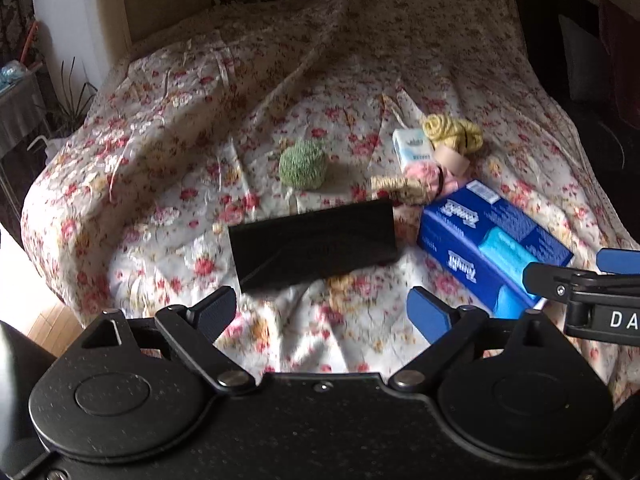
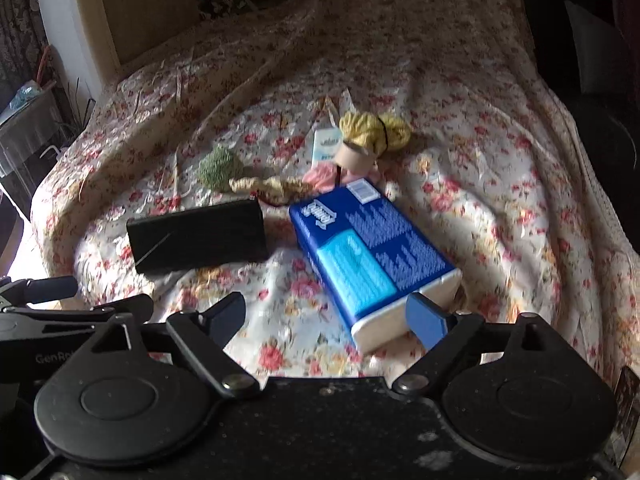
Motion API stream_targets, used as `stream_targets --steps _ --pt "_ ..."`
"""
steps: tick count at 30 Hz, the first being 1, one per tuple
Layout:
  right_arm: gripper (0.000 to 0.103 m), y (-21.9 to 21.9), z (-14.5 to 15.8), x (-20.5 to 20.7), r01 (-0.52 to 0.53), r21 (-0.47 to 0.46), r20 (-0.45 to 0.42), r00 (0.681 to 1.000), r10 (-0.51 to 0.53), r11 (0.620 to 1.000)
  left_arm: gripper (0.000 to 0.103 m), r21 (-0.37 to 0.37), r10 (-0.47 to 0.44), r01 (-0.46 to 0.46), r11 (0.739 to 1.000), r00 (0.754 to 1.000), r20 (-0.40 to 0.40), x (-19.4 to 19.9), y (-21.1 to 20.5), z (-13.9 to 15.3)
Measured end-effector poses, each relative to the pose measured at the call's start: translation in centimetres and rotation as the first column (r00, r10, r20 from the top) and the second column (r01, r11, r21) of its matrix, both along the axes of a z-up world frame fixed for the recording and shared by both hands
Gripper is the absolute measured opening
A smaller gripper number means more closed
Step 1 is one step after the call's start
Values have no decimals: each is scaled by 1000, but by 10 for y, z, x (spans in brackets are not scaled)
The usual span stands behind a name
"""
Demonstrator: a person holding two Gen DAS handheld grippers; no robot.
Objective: Organize soft objects
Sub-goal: 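Move both open grippers toward the green knit ball and yellow knit items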
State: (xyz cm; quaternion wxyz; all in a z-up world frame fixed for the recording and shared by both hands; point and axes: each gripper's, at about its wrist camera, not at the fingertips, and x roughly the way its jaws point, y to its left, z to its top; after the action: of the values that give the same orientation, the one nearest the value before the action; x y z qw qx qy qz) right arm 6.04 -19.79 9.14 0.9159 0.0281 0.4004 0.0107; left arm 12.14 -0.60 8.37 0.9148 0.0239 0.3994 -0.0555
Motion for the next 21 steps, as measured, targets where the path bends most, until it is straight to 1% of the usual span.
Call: stream_targets --steps 1,2,3,4,6,8,10,11,14,16,18,21 --pt "94 0 4 8 1 -6 19 1000 -1 1000 96 1 4 -4 1000 1000 21 8 -1 4" --pt "96 0 7 17 5 -13 38 999 -4 1000 96 -1 11 -11 1000 999 47 16 -1 7" --pt "96 0 10 26 11 -19 51 999 -10 1000 97 -4 15 -15 1000 997 70 24 -2 11" --pt "97 -1 13 35 18 -23 65 998 -16 1000 99 -4 19 -18 1000 996 90 32 -3 14" --pt "97 -3 16 54 32 -18 79 996 -31 999 100 1 27 -28 1000 992 121 50 -4 18" --pt "98 -9 16 73 46 -2 83 996 -46 999 100 -3 38 -38 999 989 141 71 -5 21" --pt "98 -14 16 94 56 -3 78 995 -55 998 100 -23 50 -47 999 988 146 91 -3 22" --pt "103 -17 15 103 60 -7 78 995 -59 998 100 -32 56 -52 998 988 146 102 -3 22" --pt "103 -24 11 131 93 -12 77 993 -92 996 100 -40 81 -77 996 988 131 129 -1 17" --pt "103 -31 9 151 111 8 75 991 -112 994 100 -38 88 -84 996 989 115 146 1 9" --pt "103 -38 5 172 122 29 56 991 -124 992 100 -37 97 -94 995 992 85 161 5 -2" --pt "103 -47 -3 202 126 66 7 992 -126 990 99 -38 111 -110 993 994 8 179 9 -16"
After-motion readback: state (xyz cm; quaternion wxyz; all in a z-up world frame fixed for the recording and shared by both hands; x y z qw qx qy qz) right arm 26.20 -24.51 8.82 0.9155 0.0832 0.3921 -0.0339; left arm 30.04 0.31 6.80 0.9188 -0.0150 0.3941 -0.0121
